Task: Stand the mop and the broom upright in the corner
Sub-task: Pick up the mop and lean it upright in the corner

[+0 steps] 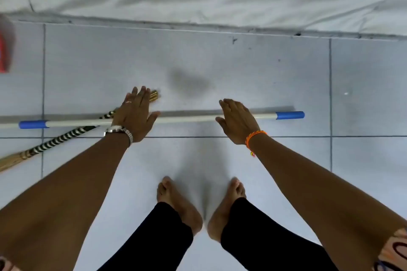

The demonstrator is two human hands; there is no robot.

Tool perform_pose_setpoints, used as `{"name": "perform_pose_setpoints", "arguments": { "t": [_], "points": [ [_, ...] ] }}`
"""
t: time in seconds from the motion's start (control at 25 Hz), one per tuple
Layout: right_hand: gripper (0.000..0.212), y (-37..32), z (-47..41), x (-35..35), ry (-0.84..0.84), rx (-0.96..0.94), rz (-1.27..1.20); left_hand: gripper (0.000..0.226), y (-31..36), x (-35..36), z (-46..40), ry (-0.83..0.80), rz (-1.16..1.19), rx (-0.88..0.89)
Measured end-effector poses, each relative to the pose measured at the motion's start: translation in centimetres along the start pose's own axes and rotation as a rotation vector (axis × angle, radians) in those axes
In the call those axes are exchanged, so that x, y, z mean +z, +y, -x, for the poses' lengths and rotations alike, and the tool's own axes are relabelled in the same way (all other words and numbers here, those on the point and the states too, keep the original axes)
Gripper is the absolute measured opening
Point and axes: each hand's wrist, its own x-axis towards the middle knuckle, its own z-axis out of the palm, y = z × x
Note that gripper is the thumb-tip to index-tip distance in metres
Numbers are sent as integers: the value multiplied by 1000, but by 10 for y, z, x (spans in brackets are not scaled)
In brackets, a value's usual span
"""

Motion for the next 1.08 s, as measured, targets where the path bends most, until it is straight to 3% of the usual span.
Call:
{"name": "perform_pose_setpoints", "arguments": {
  "t": [0.16,0.28,0.6,0.8,0.96,1.08],
  "points": [
    [57,17,-30,68,-142,-32,106,61,-24,66,-20,-46,1,12],
    [46,32,-52,96,-147,-76,157,46,-39,103,-34,-44,5,98],
    [33,38,-66,82,-277,-208,361,41,-46,126,-42,-212,-62,137],
    [30,5,-11,-18,-288,-186,359,23,-42,52,-3,-127,44,161],
    [39,-60,47,-185,-142,-217,411,26,-47,-83,59,48,143,76],
    [33,-126,81,-305,1,-273,503,27,-60,-186,103,126,185,29]
  ]
}}
